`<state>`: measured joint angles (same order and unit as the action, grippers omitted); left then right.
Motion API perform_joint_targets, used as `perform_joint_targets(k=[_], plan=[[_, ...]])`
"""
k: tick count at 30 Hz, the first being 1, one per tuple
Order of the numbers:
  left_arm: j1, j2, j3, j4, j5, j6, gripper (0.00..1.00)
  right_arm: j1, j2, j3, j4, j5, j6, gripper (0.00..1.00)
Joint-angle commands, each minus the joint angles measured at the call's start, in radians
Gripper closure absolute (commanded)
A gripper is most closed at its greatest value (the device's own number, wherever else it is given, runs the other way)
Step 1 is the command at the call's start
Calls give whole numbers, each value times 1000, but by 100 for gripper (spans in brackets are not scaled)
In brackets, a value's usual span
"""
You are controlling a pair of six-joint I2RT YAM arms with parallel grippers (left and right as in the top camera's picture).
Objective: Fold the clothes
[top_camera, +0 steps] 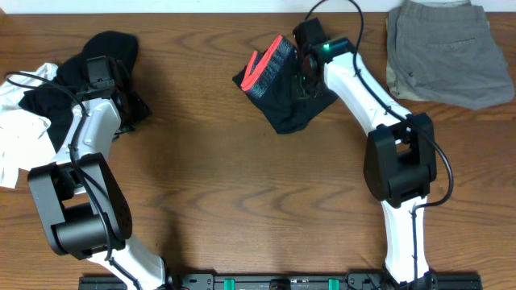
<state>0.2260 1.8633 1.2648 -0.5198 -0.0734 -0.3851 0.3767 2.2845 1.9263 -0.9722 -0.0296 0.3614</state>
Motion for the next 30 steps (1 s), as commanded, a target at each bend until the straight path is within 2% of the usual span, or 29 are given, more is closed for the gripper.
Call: perform_joint_targets(k=[1,6,10,13,19,21,23,24,30], plan=[[-3,6,15,-6,6,17,27,19,37,-70,18,-4,108,99],[-3,6,15,-6,6,17,27,64,37,-130,52,5,112,99],[-3,6,15,-7,6,18,27,84,31,-121,65,-14,45,99],[-3,6,15,-7,6,17,27,81,22,-84,44,-57,-4,93],[-3,6,15,-7,6,17,27,42,-12,6,-58,-57,-3,72],[-3,6,15,-7,6,17,27,16,-26,27,-81,-57,-3,57],[-3,6,15,-6,6,17,27,-16,-37,37,-93,-58,2,35],[-3,6,15,-6,6,17,27,-38,-40,37,-99,-58,13,28],[-3,6,15,-7,6,17,27,-126,-38,1,-148,-142,122,21]])
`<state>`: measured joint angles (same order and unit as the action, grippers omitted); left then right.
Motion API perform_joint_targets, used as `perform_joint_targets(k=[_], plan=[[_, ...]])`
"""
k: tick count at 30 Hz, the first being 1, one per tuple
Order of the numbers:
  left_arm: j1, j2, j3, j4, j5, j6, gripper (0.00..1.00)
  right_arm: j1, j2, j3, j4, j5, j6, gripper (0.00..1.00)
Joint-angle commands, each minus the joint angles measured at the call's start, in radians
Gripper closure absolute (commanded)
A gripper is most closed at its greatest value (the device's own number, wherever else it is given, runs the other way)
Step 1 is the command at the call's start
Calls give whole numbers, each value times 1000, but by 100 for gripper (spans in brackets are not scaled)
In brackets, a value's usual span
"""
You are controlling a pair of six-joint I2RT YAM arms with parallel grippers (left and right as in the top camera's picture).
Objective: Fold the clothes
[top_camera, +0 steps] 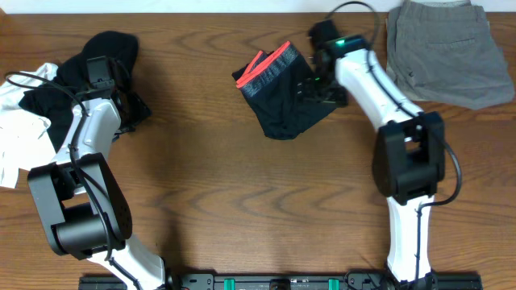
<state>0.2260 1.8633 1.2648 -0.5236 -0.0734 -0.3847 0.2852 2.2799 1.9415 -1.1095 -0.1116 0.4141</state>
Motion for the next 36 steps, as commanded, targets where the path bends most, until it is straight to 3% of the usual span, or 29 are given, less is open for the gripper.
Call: perform_joint_targets(k=[1,13,20,27,36], plan=[[-3,6,15,-3,6,17,27,-40,-34,-27,-11,-85,88,20],[-3,6,15,-3,7,17,27,76,-33,-210,107,-117,322,11],[-3,6,15,-7,7,17,27,93,-33,-242,170,-74,333,11],[-3,6,15,-12,7,16,27,42,-33,-242,137,33,274,12],[-3,6,15,-13,7,16,27,71,-33,-242,164,-99,12,18]])
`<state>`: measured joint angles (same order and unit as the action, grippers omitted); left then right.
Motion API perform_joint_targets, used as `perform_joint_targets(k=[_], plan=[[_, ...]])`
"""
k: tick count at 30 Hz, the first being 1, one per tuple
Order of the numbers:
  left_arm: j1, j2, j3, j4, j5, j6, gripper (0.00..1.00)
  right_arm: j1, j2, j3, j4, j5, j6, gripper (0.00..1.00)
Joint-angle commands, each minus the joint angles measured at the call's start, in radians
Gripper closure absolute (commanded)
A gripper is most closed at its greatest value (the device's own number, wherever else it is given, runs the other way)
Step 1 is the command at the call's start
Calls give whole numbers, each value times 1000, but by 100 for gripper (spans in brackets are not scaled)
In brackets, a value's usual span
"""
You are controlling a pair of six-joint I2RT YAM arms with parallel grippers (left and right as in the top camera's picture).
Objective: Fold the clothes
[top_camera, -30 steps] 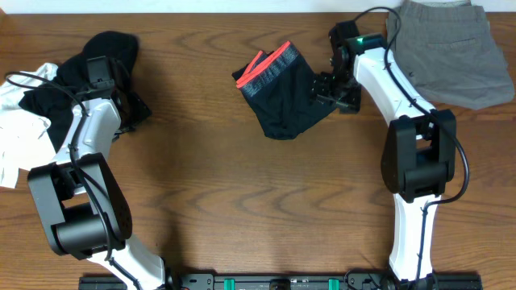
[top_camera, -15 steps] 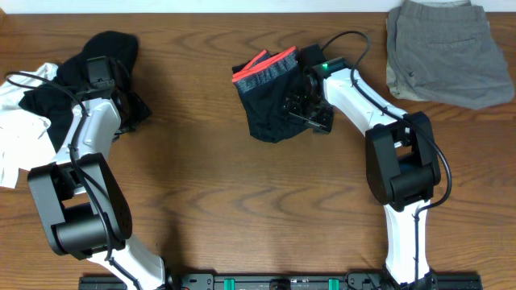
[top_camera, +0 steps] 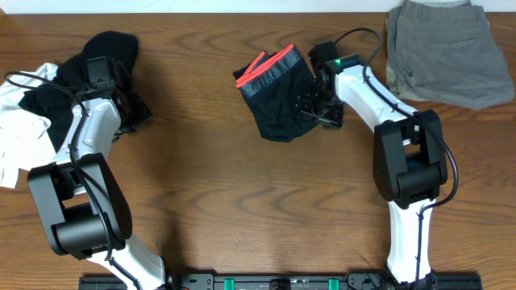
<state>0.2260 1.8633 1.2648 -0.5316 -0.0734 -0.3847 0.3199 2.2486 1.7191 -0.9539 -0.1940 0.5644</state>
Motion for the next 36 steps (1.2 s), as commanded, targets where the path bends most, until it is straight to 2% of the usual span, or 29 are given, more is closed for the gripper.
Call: perform_joint_targets(k=[1,10,13,15,16,19,24,30,33,36], plan=[[-3,6,15,-3,7,16,27,55,-2,-20,14,-17,-172,18],[-3,6,15,-1,6,17,27,241,-2,-16,30,38,-444,13],[-2,6,15,11,6,17,27,278,-3,12,-13,37,-548,17],[-2,6,15,21,6,17,27,294,-11,45,-52,37,-561,23],[-2,6,15,24,6,17,27,297,-17,63,-63,34,-551,22],[-2,6,15,27,6,17,27,288,-55,126,-80,32,-510,18],[-2,6,15,27,6,17,27,232,-145,200,-74,29,-498,2],[-2,6,15,29,6,17,27,154,-173,200,40,28,-541,1],[-2,6,15,28,6,17,27,112,-126,198,103,-35,-633,1],[-2,6,15,28,6,17,27,63,-45,198,140,-218,-814,1]])
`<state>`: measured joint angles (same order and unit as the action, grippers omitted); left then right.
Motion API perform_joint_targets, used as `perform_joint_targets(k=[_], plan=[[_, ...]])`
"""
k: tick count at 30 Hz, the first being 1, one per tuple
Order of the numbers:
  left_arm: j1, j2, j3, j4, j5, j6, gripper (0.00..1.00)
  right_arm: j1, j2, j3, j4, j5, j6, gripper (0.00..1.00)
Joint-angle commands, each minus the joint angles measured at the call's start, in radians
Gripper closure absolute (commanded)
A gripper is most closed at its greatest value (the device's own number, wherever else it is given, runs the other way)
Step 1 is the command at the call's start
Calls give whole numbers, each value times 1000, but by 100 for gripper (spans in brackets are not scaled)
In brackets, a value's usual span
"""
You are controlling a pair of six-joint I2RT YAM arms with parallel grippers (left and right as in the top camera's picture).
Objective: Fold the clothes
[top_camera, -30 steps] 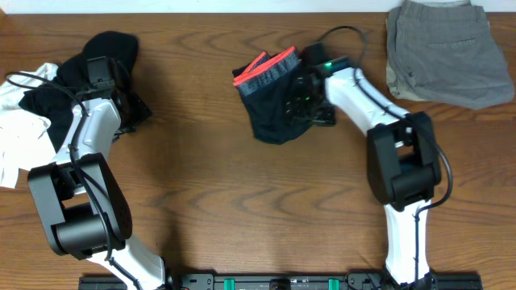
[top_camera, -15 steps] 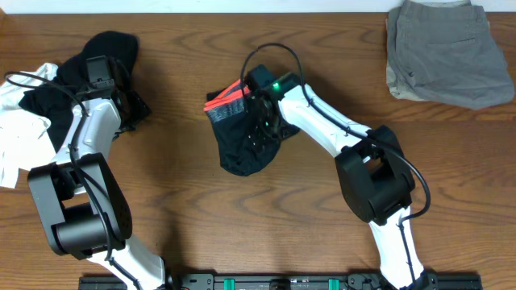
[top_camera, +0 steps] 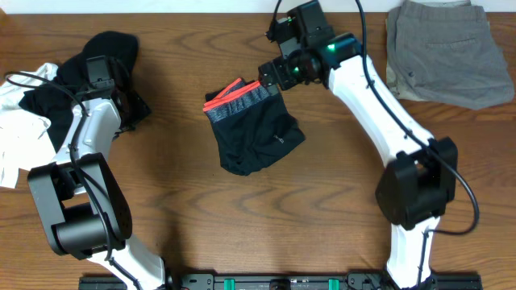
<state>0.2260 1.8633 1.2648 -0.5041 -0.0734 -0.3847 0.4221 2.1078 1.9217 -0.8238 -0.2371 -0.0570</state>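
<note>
Dark boxer briefs [top_camera: 256, 137] with a red waistband [top_camera: 230, 95] lie spread on the wooden table, left of centre. My right gripper [top_camera: 270, 80] sits at the waistband's right end and looks shut on it. A pile of black clothes [top_camera: 109, 47] lies at the far left, on top of a white garment [top_camera: 18, 133]. My left gripper [top_camera: 129, 105] rests at the pile's right edge, its fingers hidden against the black cloth.
Folded grey shorts [top_camera: 447, 52] lie at the back right corner. The wooden table [top_camera: 266, 217] runs to the arm bases at the front edge.
My right gripper has moved from the right side of the briefs to the right end of the waistband. The briefs now lie further left and nearer the front, spread flatter. The left arm has not moved.
The briefs lay bunched at the back centre with my right gripper on their right side. At the two later moments the gripper stayed at their right edge and the bundle shifted slightly. Now they lie spread left of centre, held at the waistband. The left arm stayed still.
</note>
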Motion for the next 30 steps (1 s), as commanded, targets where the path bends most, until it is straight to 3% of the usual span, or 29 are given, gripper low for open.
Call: perform_joint_targets(k=[1,8,16,24,30], plan=[[-2,6,15,0,6,17,27,-50,112,-5,17,-209,-216,1],[-2,6,15,0,6,17,27,-123,205,-5,133,-382,-263,1],[-2,6,15,-7,6,17,27,-111,271,-5,270,-460,-235,1],[-2,6,15,-11,6,17,27,-53,322,-5,384,-435,-208,2],[-2,6,15,-11,6,17,27,26,322,-5,458,-240,-218,1]])
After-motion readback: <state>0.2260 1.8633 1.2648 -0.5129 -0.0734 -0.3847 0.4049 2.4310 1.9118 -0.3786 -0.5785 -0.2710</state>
